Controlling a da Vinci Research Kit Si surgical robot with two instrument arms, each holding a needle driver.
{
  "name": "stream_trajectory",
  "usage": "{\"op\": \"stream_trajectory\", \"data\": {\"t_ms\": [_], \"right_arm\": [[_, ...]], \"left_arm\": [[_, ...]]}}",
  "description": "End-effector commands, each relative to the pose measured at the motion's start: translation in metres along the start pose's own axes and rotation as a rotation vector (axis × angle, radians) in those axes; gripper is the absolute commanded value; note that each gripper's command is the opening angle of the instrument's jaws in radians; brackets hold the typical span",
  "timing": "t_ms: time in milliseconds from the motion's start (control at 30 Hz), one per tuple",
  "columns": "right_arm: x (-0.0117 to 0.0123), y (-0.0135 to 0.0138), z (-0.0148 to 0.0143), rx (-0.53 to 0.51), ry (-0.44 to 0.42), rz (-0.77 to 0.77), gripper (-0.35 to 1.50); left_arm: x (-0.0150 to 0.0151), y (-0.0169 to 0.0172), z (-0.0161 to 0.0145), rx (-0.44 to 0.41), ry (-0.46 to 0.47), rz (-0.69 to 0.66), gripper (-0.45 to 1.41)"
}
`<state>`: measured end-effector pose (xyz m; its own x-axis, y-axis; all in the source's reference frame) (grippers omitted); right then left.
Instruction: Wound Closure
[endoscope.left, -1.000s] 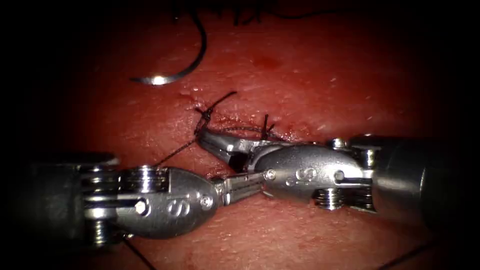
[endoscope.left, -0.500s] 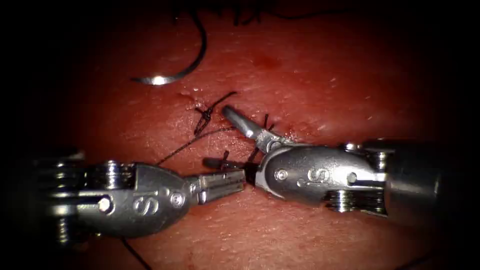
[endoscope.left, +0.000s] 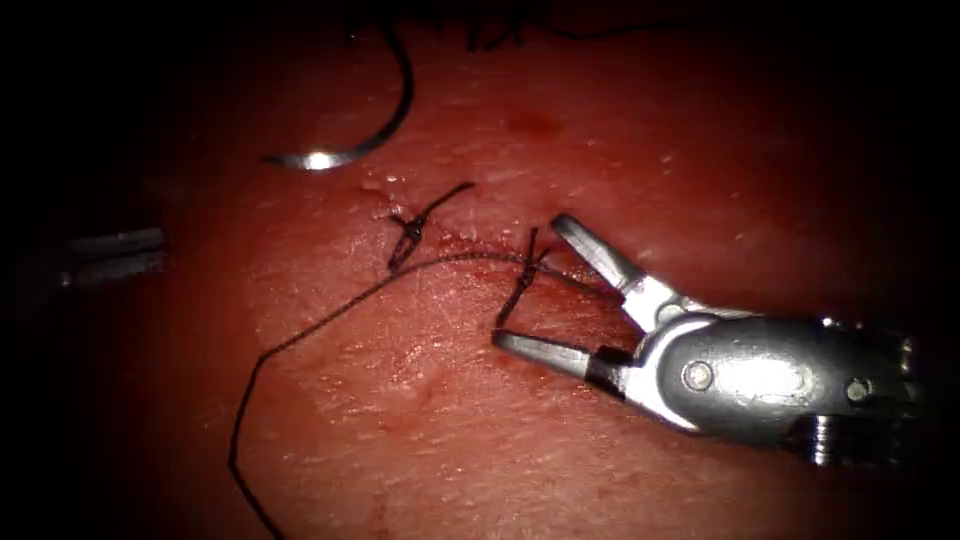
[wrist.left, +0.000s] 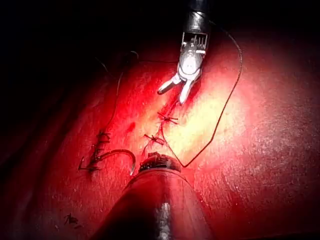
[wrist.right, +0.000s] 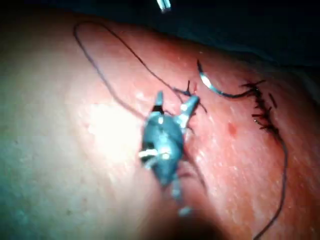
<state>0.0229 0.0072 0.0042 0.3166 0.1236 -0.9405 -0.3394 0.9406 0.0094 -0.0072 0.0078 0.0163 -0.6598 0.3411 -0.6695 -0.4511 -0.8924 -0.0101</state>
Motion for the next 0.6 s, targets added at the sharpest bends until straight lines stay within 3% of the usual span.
{"op": "stream_trajectory", "data": {"t_ms": [33,233,433,600], "right_arm": [[-0.0006,-0.0002,-0.0001,0.006,-0.001,0.001,1.28],[-0.0008,0.0001,-0.0010,0.014,0.000,0.012,1.20],[-0.0008,0.0000,-0.0012,0.017,-0.001,0.023,1.18],[-0.0008,-0.0002,-0.0013,0.020,-0.003,0.035,1.18]], "left_arm": [[-0.0007,-0.0001,0.0006,0.006,-0.001,-0.006,-0.45],[-0.0049,-0.0005,0.0030,0.015,0.043,-0.114,-0.45],[-0.0059,0.0015,0.0074,-0.054,0.183,-0.311,-0.45],[-0.0080,0.0024,0.0095,-0.078,0.204,-0.422,-0.45]]}}
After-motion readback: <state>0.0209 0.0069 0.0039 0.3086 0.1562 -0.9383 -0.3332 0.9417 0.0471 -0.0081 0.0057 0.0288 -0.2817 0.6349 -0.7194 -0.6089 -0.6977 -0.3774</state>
